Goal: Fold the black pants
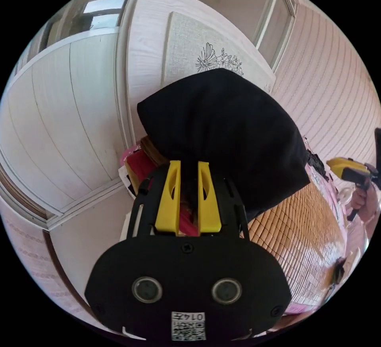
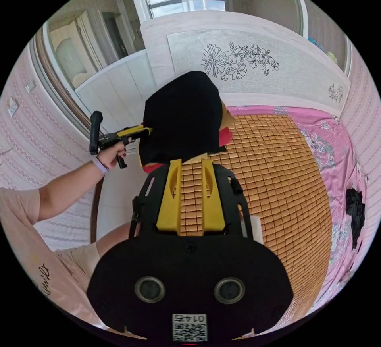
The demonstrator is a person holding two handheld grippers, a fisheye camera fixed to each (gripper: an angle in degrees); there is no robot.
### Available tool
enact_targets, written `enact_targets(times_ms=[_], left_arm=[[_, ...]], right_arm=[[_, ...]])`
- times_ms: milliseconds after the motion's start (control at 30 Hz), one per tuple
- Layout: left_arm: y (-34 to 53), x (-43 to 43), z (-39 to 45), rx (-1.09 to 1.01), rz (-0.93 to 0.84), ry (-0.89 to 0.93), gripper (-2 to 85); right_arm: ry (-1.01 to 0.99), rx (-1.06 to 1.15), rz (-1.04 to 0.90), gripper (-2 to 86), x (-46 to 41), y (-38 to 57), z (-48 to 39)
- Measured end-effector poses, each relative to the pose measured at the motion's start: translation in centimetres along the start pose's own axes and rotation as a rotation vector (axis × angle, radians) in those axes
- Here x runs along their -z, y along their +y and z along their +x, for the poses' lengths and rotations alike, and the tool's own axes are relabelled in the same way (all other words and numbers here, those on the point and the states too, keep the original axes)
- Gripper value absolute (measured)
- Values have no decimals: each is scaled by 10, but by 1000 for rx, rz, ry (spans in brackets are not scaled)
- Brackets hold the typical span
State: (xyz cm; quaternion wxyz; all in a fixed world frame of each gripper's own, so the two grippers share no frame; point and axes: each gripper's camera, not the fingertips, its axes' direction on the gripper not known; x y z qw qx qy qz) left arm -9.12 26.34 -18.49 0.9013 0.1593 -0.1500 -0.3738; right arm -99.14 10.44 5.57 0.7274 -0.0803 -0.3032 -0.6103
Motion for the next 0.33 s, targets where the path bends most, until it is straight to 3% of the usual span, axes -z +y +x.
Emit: enact_targets(times_ms=[133,200,333], left_arm=[[15,64,33,-89,79,12,74],[45,121,73,-279,188,48,62],[97,179,155,-514,226,174,35]], right_arm=[[138,-106,-44,80,72,152,7],[197,-224,-63,81,109,222,7],[349,-519,-40,82,197,382,-14]])
